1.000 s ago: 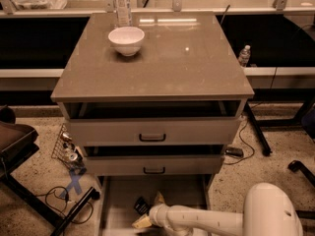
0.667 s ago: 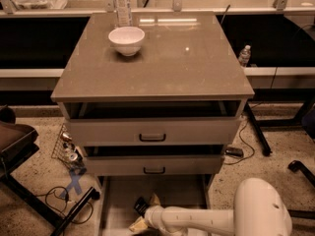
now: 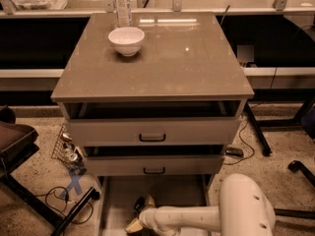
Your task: Pick rxbar blueberry from bottom drawer and place on counter
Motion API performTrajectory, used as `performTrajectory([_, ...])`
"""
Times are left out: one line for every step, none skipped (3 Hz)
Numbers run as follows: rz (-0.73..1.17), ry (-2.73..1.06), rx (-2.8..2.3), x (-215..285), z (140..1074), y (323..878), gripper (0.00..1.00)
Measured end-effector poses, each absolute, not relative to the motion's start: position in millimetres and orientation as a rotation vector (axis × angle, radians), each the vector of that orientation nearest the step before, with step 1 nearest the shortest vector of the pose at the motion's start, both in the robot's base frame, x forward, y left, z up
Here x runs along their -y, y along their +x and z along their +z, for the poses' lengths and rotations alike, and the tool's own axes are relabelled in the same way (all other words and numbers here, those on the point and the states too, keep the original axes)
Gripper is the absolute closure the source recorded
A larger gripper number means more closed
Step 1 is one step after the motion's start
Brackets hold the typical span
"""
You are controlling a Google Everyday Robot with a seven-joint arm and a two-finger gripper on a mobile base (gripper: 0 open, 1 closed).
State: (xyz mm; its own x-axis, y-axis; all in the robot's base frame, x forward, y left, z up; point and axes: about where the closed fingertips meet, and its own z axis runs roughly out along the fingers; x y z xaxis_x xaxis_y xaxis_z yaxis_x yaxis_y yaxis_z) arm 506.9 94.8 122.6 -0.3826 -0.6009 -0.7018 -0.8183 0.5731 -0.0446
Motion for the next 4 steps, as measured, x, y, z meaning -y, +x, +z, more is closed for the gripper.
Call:
performTrajectory([0.410, -1.107, -2.148, -86.1, 114.2, 523.7, 0.00])
performTrajectory([0.400, -1.076, -2.200, -62.0, 106.4, 543.4, 0.00])
performTrajectory([0.410, -1.082, -2.205, -63.6, 103.6, 541.5, 0.00])
performTrajectory([0.428, -1.098, -2.228, -60.2, 95.0, 535.4, 0.25])
